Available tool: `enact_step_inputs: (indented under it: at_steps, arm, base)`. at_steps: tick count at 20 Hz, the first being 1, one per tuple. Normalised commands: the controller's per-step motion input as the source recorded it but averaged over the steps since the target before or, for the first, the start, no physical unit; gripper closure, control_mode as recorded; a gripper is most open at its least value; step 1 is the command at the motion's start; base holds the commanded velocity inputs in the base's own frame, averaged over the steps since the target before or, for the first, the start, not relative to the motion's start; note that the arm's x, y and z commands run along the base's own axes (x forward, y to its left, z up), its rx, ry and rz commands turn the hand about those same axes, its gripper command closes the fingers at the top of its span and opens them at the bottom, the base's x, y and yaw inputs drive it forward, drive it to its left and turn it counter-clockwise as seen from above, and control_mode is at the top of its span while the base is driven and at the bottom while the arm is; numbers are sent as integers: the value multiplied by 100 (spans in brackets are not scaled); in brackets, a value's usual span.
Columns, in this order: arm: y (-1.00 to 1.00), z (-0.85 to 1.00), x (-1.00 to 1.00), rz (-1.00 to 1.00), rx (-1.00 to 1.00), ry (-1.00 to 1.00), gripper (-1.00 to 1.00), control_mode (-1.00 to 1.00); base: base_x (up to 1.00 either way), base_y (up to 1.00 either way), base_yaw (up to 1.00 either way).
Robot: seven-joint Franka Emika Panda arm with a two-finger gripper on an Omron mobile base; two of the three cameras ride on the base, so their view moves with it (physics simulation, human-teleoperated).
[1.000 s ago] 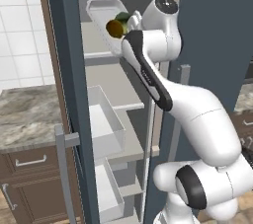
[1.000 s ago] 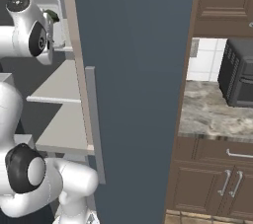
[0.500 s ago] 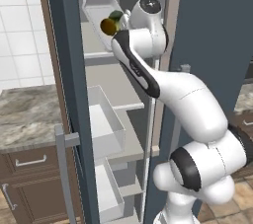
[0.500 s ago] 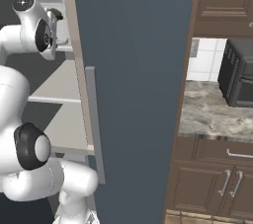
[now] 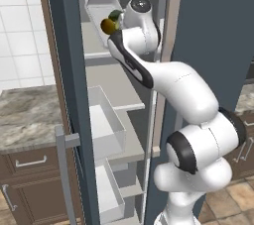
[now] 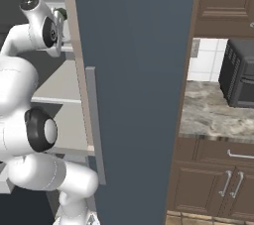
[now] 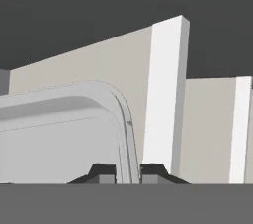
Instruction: Take the lemon and broccoli out of the freezer and place them in the tupperware container on the counter. Then put the tupperware containing the vegetables back in the freezer.
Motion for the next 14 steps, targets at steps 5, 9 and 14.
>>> enact_step_inputs:
  at_steps: [5, 9, 14]
  arm:
    - [0, -11, 33, -5, 0, 0, 100, -100]
    - [0, -15, 40, -5, 0, 0, 100, -100]
    - [0, -8, 39, -4, 0, 0, 100, -100]
  base:
    - [0, 0, 0]
    - [0, 0, 0]
    - [0, 0, 0]
